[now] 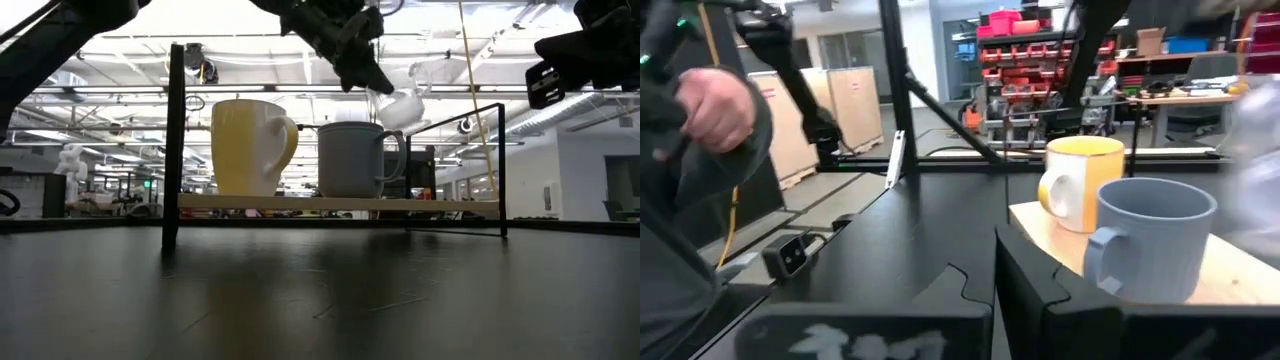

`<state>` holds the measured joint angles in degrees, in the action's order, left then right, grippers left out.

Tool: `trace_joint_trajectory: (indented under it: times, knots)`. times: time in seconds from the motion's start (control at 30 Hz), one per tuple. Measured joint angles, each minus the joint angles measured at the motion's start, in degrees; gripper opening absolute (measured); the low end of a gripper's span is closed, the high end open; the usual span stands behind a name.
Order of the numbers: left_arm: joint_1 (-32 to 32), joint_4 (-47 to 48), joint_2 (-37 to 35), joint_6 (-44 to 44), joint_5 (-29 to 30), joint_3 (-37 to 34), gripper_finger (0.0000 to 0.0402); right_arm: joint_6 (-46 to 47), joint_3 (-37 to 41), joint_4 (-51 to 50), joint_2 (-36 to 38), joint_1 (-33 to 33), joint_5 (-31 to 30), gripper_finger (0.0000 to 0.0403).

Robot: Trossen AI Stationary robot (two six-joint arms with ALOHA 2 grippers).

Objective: Stack small to large cups/mugs on shelf
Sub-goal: Put the transparent mug on the shelf

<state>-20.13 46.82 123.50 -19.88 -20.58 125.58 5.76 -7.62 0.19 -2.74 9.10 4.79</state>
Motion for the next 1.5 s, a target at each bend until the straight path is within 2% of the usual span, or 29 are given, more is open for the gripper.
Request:
trace_joint_trajectory:
  times: [0.2,0.87,1.07,1.17,1.5]
  knots:
    - [1.23,3.27,2.37,-1.74,0.89,-0.15,0.0000,-0.32,0.00,0.04,-0.09,-0.02,-0.52,0.0000]
    - [3.46,2.22,3.33,-6.31,2.29,1.21,0.0000,-0.26,0.00,-0.56,-0.35,-0.02,-0.52,0.0000]
    - [5.75,2.37,3.31,-7.11,2.14,5.13,0.0000,-0.24,0.00,-1.99,-0.35,-0.02,-0.52,0.0000]
    - [7.08,3.01,3.31,-5.95,0.25,6.25,0.0000,-0.24,0.00,-1.99,-0.35,-0.02,-0.52,0.0000]
    - [14.10,4.55,3.31,-3.76,-0.35,5.72,0.0000,-0.30,0.00,-1.99,-0.35,-0.02,-0.52,0.0000]
